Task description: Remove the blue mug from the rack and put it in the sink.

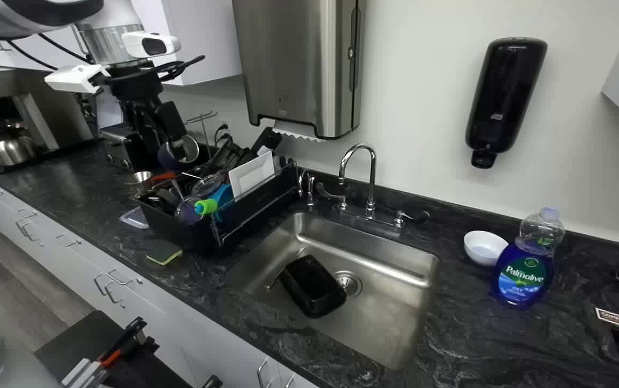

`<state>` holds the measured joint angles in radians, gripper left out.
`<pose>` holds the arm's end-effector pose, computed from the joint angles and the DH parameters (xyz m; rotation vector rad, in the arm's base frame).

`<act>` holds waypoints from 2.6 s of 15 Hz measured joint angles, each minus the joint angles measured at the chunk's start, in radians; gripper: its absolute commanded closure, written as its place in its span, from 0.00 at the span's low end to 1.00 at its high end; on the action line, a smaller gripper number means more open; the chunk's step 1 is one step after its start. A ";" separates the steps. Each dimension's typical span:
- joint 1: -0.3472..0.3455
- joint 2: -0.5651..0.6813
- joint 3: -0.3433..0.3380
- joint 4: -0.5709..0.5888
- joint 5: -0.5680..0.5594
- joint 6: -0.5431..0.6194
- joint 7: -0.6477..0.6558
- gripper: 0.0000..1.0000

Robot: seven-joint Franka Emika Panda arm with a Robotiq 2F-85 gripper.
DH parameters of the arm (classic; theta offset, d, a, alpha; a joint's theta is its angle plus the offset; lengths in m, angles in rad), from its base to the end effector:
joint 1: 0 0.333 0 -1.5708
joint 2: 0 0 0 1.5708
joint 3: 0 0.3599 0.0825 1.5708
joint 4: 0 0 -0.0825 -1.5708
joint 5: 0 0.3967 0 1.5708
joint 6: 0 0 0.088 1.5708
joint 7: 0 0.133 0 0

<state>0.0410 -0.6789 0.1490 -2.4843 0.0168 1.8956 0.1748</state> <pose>0.3366 0.0733 0.5255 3.0758 -0.0280 0.1486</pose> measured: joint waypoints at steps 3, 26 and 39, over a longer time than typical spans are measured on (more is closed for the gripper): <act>0.000 0.000 0.000 0.000 0.000 0.000 0.000 0.00; 0.133 0.065 -0.122 -0.150 0.012 0.276 -0.429 0.00; 0.433 0.270 -0.376 -0.078 0.334 0.512 -1.202 0.00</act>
<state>0.4740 -0.4092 -0.2274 -2.5621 0.3505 2.4074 -1.0270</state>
